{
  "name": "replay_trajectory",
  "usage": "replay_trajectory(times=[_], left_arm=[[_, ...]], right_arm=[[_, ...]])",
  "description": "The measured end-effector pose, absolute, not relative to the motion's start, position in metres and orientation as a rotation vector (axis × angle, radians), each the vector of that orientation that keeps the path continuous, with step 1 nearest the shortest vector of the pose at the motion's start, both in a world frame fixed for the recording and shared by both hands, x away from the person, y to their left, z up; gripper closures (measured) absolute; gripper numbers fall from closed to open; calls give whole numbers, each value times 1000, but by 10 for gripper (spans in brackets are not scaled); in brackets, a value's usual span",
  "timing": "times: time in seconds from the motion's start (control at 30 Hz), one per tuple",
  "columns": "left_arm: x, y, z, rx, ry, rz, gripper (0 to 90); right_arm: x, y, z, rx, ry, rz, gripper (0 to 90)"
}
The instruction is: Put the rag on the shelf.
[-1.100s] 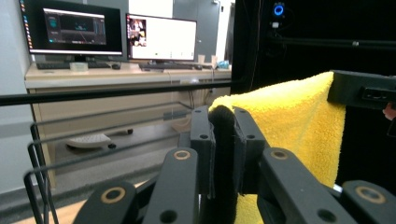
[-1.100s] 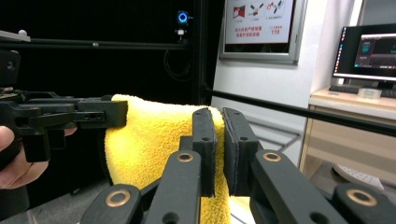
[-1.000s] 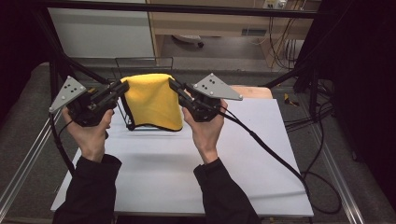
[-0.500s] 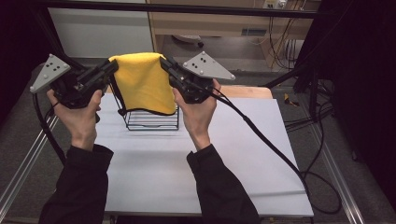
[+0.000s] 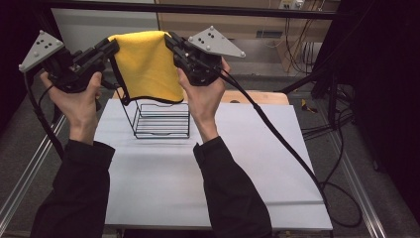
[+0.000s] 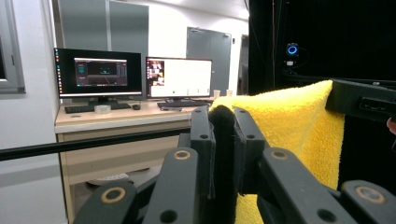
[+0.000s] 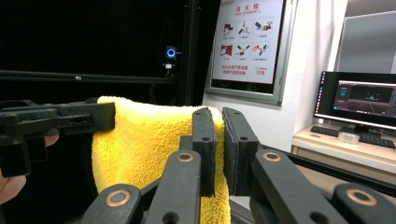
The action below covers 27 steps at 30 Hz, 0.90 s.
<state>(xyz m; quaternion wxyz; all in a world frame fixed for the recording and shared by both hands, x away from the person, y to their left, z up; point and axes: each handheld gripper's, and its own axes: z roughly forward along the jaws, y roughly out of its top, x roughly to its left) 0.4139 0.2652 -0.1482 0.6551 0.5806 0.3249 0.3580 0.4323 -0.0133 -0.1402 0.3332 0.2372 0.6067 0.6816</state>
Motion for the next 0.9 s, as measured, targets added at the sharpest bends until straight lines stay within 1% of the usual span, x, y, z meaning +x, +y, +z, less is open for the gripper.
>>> replay_trajectory(times=[0.4, 0.7, 0.9], left_arm=[[428, 271, -126, 1292, 755, 823, 806], [441, 274, -116, 1270, 756, 824, 806], [458, 275, -115, 1268, 779, 826, 807]], right_arm=[[444, -4, -119, 609, 1568, 1780, 847], [457, 0, -108, 611, 1556, 1789, 847], [470, 5, -102, 617, 1561, 1761, 847]])
